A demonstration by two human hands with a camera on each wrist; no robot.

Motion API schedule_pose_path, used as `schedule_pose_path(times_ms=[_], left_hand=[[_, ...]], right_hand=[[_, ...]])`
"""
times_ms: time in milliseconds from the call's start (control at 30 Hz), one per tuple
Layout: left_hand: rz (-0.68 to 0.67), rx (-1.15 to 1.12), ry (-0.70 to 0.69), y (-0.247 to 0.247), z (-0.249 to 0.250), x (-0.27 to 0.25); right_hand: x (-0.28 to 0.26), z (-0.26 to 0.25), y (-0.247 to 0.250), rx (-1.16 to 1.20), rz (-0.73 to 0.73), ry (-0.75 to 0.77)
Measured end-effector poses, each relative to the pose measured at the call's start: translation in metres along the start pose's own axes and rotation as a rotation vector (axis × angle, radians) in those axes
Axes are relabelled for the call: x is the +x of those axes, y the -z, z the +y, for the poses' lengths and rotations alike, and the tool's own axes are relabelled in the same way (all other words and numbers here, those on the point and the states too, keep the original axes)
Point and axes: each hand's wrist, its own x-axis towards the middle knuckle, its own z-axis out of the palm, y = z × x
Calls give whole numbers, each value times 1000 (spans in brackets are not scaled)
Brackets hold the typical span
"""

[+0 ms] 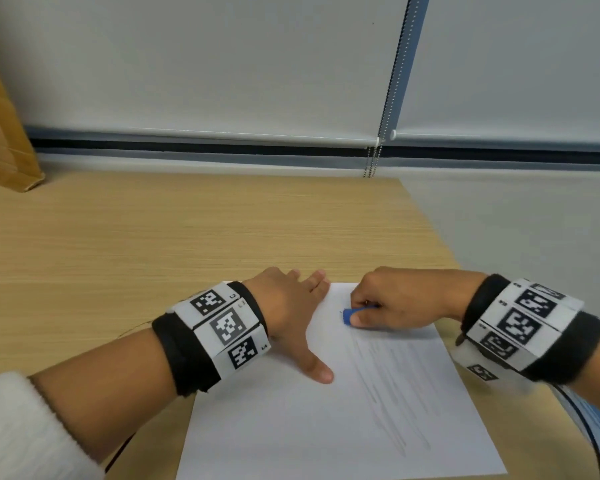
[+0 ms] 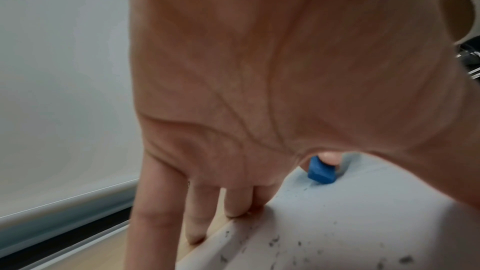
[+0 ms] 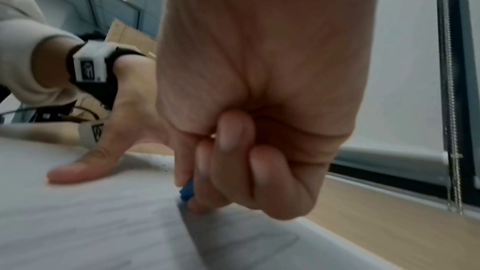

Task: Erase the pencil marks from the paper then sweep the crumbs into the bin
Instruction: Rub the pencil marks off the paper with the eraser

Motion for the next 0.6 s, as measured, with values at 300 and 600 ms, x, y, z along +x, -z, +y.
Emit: schedule_pose_path(times_ms=[300,600], left_hand=[[-4,16,-1,1,1,0],[-5,22,-9,0,0,1]], right_hand=[[-4,3,2,24,-41,2],[-5,-6,1,8,-57,11]])
